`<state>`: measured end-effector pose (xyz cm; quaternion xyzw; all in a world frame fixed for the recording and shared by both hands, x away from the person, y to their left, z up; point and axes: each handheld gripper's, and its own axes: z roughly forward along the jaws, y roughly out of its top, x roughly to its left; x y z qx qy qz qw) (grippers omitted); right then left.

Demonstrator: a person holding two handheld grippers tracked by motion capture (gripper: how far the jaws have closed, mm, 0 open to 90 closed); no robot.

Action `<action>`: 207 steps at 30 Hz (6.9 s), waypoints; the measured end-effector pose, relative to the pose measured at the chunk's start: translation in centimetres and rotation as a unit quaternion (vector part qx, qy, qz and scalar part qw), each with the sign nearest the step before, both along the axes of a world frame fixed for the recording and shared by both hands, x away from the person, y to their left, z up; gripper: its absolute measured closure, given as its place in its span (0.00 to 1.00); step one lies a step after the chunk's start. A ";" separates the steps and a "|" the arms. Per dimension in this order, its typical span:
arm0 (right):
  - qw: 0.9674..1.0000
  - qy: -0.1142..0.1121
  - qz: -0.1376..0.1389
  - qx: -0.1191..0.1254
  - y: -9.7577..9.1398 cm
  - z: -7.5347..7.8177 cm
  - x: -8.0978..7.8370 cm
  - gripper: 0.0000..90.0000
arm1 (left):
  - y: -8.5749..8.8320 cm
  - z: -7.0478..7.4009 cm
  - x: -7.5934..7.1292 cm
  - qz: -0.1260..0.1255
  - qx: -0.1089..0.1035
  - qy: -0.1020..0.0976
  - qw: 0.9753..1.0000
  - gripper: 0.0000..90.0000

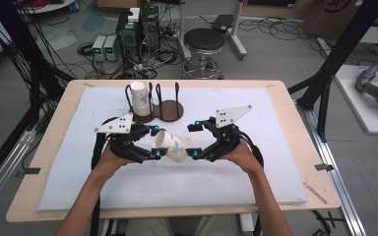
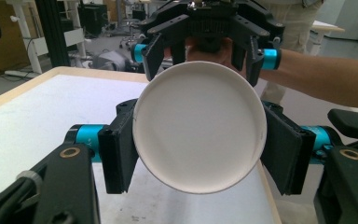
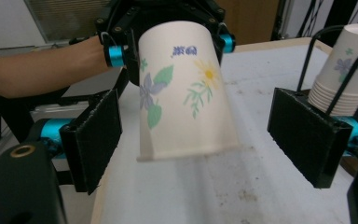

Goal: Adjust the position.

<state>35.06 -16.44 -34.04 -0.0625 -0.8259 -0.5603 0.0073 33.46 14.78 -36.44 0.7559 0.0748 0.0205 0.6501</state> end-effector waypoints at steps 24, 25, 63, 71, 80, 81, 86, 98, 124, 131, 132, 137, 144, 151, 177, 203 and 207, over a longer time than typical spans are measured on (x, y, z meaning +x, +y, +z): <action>0.999 0.011 0.038 -0.027 3.1 -0.9 0.1 0.20 | -1.2 0.9 -0.2 -0.014 -0.001 -0.009 1.000 0.39; 0.999 0.011 0.038 -0.027 3.1 -0.9 0.1 0.20 | -1.2 0.9 -0.2 -0.014 -0.001 -0.009 1.000 0.39; 0.998 0.019 0.045 -0.038 3.4 -1.5 0.2 0.32 | -0.9 0.8 -0.4 0.006 0.001 0.003 1.000 0.04; 0.998 0.018 0.040 -0.039 3.1 -1.4 0.3 0.32 | -0.5 0.8 -0.3 0.008 -0.005 0.008 1.000 0.02; 0.998 0.018 0.033 -0.049 3.0 -1.4 0.3 0.32 | 0.3 1.1 -0.6 0.025 0.014 0.014 1.000 0.02; 0.998 0.018 0.033 -0.049 3.0 -1.4 0.3 0.32 | 0.3 1.1 -0.6 0.025 0.014 0.014 1.000 0.02; 0.997 0.015 0.025 -0.069 2.8 -1.1 0.1 0.32 | 0.7 1.3 -0.8 0.032 0.041 0.014 0.999 0.02; 0.989 -0.003 0.012 -0.145 2.8 -0.3 -0.3 0.32 | 0.6 2.2 -0.9 0.044 0.151 0.008 0.987 0.02; 0.938 -0.044 0.015 -0.345 6.8 -0.1 -0.6 0.32 | -1.6 2.1 0.2 -0.006 0.345 0.031 0.938 0.04; 0.936 -0.043 0.018 -0.350 7.0 -0.2 -0.6 0.32 | -2.2 1.8 0.4 -0.011 0.352 0.032 0.935 0.04; 0.936 -0.043 0.018 -0.350 7.0 -0.2 -0.6 0.32 | -2.4 1.8 0.5 -0.011 0.353 0.032 0.935 0.04; 0.936 -0.043 0.022 -0.350 7.2 -0.3 -0.6 0.32 | -2.6 1.7 0.5 -0.014 0.352 0.034 0.935 0.04; 0.936 -0.041 0.023 -0.350 7.2 -0.3 -0.6 0.33 | -3.4 1.5 0.6 -0.020 0.352 0.031 0.935 0.04; 0.936 -0.041 0.024 -0.348 7.3 -0.4 -0.6 0.33 | -3.8 1.5 0.6 -0.024 0.349 0.032 0.936 0.04; 0.935 -0.043 0.030 -0.351 7.7 -0.6 -0.7 0.34 | -4.7 0.9 1.3 -0.047 0.341 0.042 0.938 0.23; 0.934 -0.040 0.037 -0.353 8.1 -1.0 -0.7 0.32 | -4.8 0.6 1.2 -0.057 0.352 0.030 0.934 0.40; 0.937 -0.041 0.036 -0.345 8.1 -0.9 -0.6 0.24 | -4.7 0.5 1.2 -0.055 0.355 0.031 0.933 0.40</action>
